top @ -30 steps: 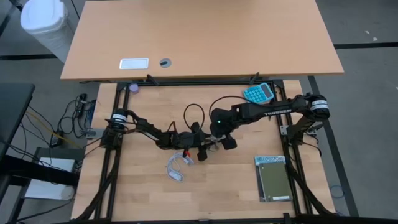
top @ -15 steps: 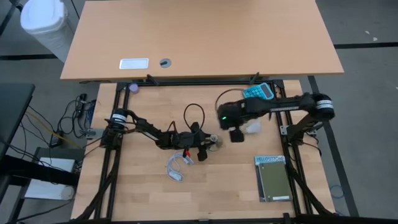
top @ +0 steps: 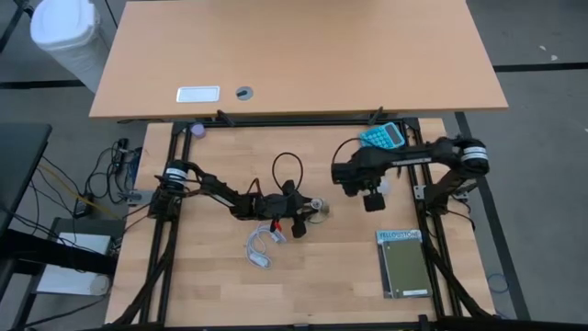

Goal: Screw lightbulb
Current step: Insert the lightbulb into the socket

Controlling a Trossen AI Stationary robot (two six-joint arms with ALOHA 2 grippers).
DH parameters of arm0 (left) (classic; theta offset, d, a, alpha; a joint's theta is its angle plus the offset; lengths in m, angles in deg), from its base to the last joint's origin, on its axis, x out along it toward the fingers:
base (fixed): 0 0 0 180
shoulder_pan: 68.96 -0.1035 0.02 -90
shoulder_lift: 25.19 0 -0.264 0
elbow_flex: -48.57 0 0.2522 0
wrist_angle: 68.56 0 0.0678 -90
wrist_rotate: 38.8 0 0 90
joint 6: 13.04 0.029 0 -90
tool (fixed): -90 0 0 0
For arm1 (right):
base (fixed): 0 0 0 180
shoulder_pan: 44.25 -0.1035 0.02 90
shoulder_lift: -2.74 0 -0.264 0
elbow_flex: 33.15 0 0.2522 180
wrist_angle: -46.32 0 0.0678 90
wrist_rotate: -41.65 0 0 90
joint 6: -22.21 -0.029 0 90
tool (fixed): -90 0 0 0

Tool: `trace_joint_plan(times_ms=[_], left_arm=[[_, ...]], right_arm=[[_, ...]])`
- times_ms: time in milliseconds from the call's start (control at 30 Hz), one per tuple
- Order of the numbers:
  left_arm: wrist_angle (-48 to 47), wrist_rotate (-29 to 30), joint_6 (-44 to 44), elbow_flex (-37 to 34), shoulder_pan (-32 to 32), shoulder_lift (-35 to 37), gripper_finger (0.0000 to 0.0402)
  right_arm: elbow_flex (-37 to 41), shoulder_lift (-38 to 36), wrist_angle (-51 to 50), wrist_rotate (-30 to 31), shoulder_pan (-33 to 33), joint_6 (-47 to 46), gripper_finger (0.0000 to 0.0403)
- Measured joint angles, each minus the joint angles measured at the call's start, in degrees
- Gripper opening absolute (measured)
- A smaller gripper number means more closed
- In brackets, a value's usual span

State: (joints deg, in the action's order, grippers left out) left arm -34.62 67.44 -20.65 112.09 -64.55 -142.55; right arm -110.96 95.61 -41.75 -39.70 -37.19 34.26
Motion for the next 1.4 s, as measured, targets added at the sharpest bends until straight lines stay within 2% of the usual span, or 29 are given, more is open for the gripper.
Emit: trace_joint_plan(times_ms=[433, 833, 1167, 1267, 1400], left_arm=[[0.1, -0.2, -0.1, 0.0, 0.0, 0.0, 0.0178], [0.4, -0.3, 0.5, -0.1, 0.0, -0.1, 0.0178], [0.4, -0.3, 0.5, -0.1, 0.0, -0.1, 0.0178], [0.4, -0.3, 0.2, -0.1, 0.0, -0.1, 0.0178], [0.4, -0.3, 0.1, -0.1, 0.0, -0.1, 0.0178]], right_arm=[[0.4, 5.2, 2.6, 0.5, 3.5, 6.3, 0.0311], [10.3, 5.2, 10.9, 0.5, 3.4, 7.7, 0.0309], [12.1, 5.2, 15.6, 0.8, 3.4, 9.8, 0.0304], [12.1, 5.2, 15.9, 0.8, 3.4, 11.0, 0.0287], [12.1, 5.2, 15.9, 0.7, 3.6, 11.4, 0.0241]])
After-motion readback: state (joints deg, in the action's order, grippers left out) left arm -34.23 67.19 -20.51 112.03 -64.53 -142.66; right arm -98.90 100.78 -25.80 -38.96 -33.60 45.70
